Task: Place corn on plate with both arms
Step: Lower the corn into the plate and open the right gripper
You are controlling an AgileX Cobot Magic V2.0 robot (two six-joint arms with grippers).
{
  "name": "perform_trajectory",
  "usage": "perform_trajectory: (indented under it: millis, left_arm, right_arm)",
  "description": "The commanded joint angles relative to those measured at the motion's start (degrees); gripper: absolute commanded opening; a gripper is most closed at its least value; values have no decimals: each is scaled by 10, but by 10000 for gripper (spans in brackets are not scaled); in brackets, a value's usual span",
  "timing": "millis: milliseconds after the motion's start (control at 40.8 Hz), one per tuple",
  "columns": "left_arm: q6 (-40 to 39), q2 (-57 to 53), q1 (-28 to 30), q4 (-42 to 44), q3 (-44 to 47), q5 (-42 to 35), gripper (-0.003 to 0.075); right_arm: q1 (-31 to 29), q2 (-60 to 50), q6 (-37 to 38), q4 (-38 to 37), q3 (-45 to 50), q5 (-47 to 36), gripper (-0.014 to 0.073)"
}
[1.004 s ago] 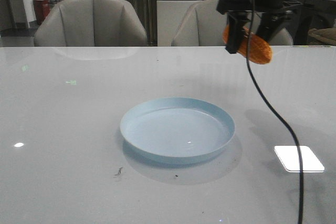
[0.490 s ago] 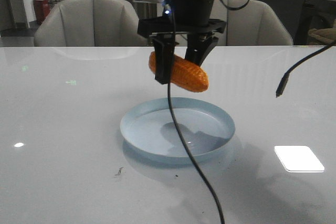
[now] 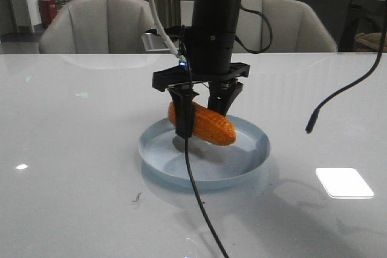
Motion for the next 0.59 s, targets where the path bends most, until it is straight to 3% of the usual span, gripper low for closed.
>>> perform_trajectory:
  millis: [0,73,171,563]
  left_arm:
    - [-7,-3,2,-2,-17,-39,168]
    - [-7,-3,2,-2,-17,-39,168]
    - [-7,-3,2,-2,-17,-39,168]
    - [-7,-3,2,-2,-17,-39,168]
  right_arm:
    - [-1,-38,-9,6,-20,20,437]
    - [-1,-38,-9,6,-21,20,545]
    - [-1,-38,-9,6,-21,21,610]
    - [-2,-54,-1,5,-47,59,615]
